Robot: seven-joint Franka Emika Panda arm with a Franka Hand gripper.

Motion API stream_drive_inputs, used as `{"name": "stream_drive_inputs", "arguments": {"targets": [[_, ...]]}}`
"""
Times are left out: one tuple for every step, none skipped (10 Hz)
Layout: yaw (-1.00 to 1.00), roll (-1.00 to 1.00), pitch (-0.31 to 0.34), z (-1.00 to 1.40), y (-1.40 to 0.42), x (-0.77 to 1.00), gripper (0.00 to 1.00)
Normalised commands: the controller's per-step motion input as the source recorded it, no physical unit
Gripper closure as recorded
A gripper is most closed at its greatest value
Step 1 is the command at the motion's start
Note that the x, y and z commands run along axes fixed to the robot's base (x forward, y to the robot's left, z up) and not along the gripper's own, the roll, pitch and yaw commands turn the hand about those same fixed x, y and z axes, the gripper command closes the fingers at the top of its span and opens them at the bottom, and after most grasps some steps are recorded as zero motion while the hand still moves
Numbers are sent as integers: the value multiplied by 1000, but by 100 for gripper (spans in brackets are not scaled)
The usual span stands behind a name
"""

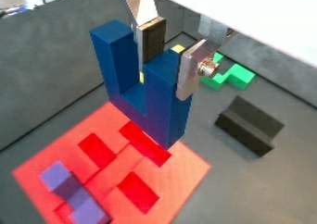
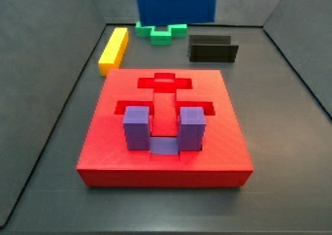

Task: Pick up the blue object. Move up. Move to above the board. Insert the blue object.
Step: Insert the blue object.

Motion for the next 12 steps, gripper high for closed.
{"name": "stream_drive_inputs", "arguments": {"targets": [[0,370,-54,-257,126,709,100],[0,251,-83,-480,0,531,100],[29,204,-89,-557,0,349,100],[37,121,-86,-631,0,134,100],[0,-10,-30,-497,34,6,100],[0,-253,0,-266,131,0,100],[0,-319,0,-171,171,60,100],[0,-391,0,-126,194,40,100],[0,-414,0,-91,171,31,100],[0,-400,0,-140,151,3,100],[0,-206,0,-329,0,0,100],[0,-154,17,-460,0,0,100]]}}
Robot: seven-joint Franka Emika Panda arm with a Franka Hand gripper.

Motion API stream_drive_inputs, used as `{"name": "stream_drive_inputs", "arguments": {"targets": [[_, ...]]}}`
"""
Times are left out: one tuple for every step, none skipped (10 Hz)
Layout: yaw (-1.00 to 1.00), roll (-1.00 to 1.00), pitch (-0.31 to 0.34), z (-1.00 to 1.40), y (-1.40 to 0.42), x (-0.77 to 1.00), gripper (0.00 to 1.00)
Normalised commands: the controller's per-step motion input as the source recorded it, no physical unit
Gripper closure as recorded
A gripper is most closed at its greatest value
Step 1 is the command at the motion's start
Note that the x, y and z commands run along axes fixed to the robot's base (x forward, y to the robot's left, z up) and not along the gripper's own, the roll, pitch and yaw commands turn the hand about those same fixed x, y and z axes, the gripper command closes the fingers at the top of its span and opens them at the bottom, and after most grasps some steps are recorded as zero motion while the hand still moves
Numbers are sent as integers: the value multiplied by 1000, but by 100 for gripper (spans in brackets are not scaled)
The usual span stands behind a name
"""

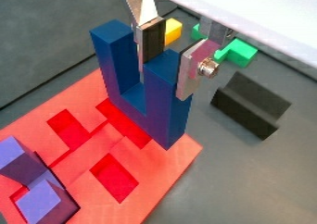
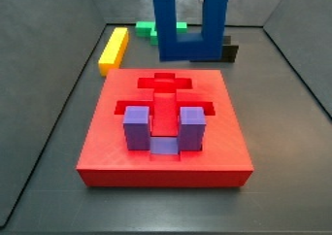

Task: Pick up the blue object. Move up. Move to above the board. Insert the blue object.
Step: Insert the blue object.

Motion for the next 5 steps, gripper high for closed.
{"name": "stream_drive_inputs", "arguments": {"targets": [[0,-130,36,-480,0,0,100],[0,-107,43,-400,0,0,100],[0,-20,73,-337,60,0,100],[-97,0,147,-206,63,-49,100],[-109,0,159,-60,6,-131,100]]}}
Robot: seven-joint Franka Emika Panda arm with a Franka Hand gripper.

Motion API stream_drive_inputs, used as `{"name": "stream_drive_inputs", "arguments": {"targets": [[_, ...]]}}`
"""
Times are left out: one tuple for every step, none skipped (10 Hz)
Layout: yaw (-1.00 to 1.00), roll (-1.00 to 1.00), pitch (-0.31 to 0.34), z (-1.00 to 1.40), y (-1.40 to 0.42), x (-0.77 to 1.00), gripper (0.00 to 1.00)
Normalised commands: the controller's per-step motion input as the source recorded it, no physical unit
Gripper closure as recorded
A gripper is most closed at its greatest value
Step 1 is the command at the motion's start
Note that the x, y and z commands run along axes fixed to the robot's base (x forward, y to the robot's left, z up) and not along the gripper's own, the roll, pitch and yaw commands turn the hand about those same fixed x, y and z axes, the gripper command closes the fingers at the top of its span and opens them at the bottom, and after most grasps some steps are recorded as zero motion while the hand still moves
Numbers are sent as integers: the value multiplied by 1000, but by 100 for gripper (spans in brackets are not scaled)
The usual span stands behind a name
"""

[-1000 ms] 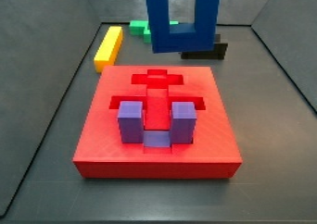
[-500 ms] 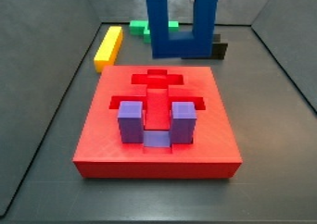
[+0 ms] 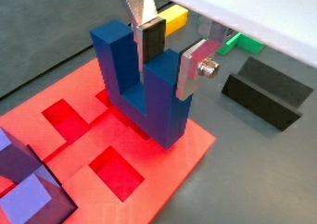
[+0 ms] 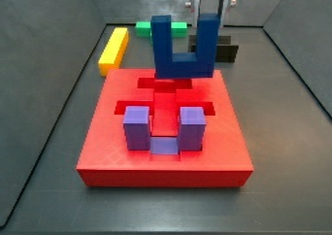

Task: Pick up the blue object. Move up. Move to above the board. Insert the blue object.
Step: Insert the blue object.

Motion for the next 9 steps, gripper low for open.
{"name": "stream_drive_inputs", "arguments": {"targets": [[-100,16,116,0,0,-234,100],[-23,86,94,0,-23,-300,100],[0,134,83,0,-66,-226,100],[0,161,23,-57,-134,-34,100],[31,147,0,-226,-123,34,100],[29,149,0,-249,0,106,100],[49,151,0,-231,26,183,100],[37,283,0,-200,74,171,100],[80,259,0,-197,0,71,100]]}}
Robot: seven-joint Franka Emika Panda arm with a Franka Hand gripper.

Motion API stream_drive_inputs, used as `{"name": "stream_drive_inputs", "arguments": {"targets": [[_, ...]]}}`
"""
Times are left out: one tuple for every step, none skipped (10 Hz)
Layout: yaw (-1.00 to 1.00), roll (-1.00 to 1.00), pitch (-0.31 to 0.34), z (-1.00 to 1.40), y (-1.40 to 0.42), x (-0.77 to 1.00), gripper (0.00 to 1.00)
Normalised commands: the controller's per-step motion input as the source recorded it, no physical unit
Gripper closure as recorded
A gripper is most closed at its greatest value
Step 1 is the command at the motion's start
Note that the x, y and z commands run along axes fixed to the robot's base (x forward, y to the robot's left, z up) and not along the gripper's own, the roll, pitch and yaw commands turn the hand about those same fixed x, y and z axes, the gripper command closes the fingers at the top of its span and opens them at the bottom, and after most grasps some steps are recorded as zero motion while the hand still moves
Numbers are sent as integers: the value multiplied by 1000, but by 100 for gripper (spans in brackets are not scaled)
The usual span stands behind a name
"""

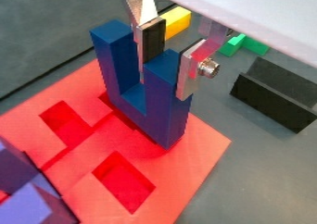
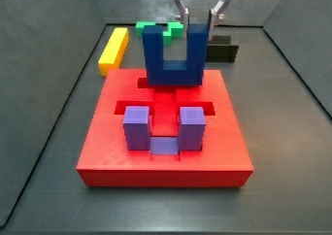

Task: Pick up the blue object. Move up. Move to above the board. Insert the blue object.
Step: Insert the blue object.

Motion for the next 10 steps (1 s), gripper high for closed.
{"name": "stream_drive_inputs", "arguments": {"targets": [[157,33,0,-66,20,0,100],[169,0,0,0,0,-120,100],[280,0,0,29,0,-129,100],[303,0,-13,43,-17,-97,100],[223,-41,-37,37,-11,-134,100],[111,-70,-41,40,0,-186,100],[51,-76,-40,43,0,-177,100],[-14,-63,-14,37,23,-183,100],[-163,-17,0,83,129,-137,100],[-160,-79,0,51,49,-117,100]]}}
